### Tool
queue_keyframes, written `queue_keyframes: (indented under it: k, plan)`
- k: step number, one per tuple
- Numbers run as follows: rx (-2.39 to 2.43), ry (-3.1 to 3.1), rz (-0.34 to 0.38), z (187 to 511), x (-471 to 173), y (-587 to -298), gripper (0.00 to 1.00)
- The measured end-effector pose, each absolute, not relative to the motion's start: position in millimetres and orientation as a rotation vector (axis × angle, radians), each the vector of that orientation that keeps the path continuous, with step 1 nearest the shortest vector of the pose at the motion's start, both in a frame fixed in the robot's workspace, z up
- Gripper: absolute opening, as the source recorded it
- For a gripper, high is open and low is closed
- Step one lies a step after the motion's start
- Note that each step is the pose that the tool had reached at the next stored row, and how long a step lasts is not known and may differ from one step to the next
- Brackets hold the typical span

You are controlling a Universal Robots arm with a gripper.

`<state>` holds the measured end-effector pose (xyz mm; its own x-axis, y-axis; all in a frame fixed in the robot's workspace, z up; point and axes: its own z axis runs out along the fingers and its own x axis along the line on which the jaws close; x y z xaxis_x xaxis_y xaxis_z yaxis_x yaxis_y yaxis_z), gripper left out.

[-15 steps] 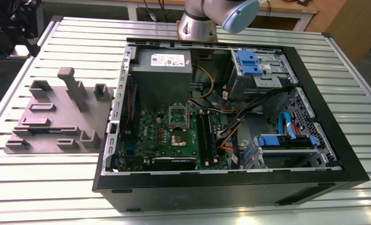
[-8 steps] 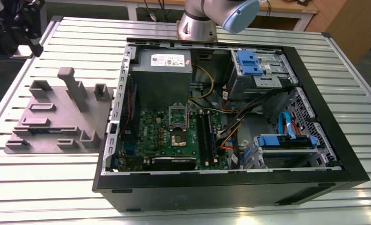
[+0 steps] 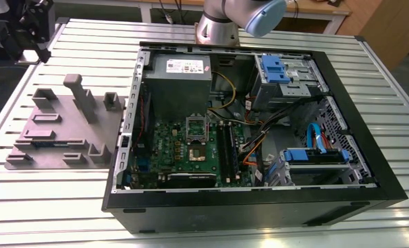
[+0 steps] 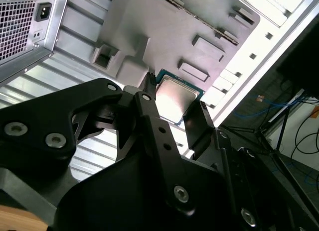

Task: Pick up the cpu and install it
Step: 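Pick up the cpu and move it towards the insertion slot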

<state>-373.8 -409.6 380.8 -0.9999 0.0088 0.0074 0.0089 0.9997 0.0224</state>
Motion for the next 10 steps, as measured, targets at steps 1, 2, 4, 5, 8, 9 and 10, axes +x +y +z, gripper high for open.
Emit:
queue_keyframes:
  k: [1, 2, 4, 5, 8, 9, 10]
  plan:
    - [-0.014, -3.134, -0.035, 380.8, -373.0, -409.6, 0.47]
    - [-0.014, -3.134, -0.035, 380.8, -372.3, -409.6, 0.47]
    - [-0.014, -3.134, -0.035, 380.8, -370.8, -409.6, 0.47]
    - [-0.014, -3.134, -0.035, 380.8, -370.1, -409.6, 0.47]
    - [-0.014, -3.134, -0.035, 380.8, -368.1, -409.6, 0.47]
    - [-0.014, -3.134, -0.035, 380.8, -367.4, -409.6, 0.47]
    - [-0.014, -3.134, -0.035, 380.8, -366.6, -409.6, 0.47]
